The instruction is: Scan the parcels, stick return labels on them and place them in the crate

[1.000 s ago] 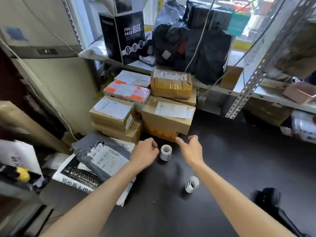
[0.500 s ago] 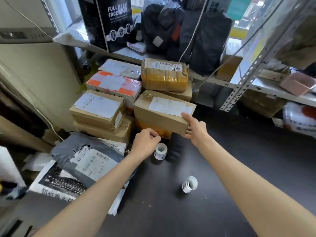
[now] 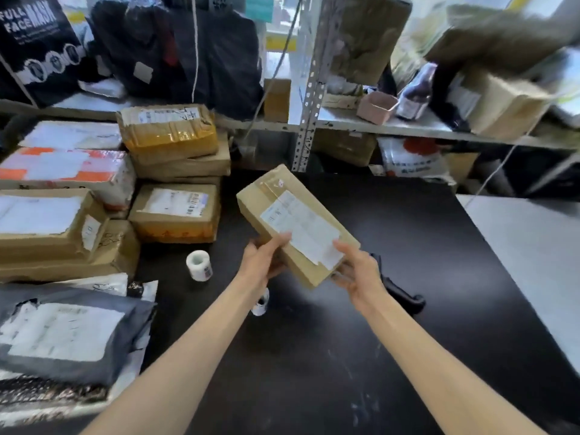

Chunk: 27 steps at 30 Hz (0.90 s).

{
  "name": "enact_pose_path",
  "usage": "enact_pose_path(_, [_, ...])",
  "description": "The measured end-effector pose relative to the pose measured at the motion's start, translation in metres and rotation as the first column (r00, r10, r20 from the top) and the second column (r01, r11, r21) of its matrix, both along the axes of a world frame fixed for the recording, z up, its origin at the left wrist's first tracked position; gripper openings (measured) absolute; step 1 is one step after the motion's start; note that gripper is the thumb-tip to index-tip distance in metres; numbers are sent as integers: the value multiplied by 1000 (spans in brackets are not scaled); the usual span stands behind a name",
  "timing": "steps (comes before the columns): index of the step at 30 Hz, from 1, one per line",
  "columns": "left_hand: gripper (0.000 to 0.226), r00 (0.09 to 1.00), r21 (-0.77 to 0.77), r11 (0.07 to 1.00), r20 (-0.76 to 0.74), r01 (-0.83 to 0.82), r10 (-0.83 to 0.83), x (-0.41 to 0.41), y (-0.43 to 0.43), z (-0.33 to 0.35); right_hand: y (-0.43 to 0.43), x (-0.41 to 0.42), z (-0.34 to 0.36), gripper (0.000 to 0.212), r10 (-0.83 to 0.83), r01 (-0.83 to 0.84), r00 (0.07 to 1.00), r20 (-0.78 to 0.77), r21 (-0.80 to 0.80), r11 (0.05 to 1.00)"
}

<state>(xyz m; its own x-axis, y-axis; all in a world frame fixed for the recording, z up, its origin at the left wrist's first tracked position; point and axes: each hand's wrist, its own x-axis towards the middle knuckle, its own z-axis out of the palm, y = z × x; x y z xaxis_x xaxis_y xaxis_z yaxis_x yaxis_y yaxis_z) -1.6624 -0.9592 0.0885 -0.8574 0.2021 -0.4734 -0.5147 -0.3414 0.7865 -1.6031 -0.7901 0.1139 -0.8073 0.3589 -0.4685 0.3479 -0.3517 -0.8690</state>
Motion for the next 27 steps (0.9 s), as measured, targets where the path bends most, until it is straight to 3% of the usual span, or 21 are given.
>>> enact_pose_path(2, [45,995,-61,994,-31,90,-92,14,18,-3,36,15,-3,56,-52,52,999,7,58,997])
enact_pose_path(6, [45,982,-117,978,-53,172,-179,44,51,-14,89,45,-16,41,184,-189,982,50,143,971])
enact_pose_path(10, [52,996,-146,985,3,91,-92,77,84,-31,121,68,-38,30,259,-264,964,56,105,959])
enact_pose_path(15, [64,997,-218,975,69,45,-30,111,100,-55,156,76,-56,32,429,-440,896,113,108,892])
enact_pose_path(17, [65,996,-239,971,87,17,4,121,104,-60,166,74,-60,30,461,-477,878,129,169,862])
enact_pose_path(18, [64,996,-247,969,85,6,15,125,106,-61,171,71,-62,31,452,-475,880,146,276,836])
enact_pose_path(20, [62,997,-258,966,74,-6,26,130,108,-62,179,63,-71,36,405,-427,894,190,630,648])
enact_pose_path(22, [61,998,-272,962,61,-8,26,130,108,-63,184,52,-78,51,392,-356,894,215,873,333])
enact_pose_path(24, [62,999,-286,958,45,-17,31,131,107,-63,184,39,-86,71,417,-381,862,289,911,156])
enact_pose_path(27, [60,998,-310,950,47,-29,46,136,105,-63,186,21,-102,80,419,-530,779,466,847,42])
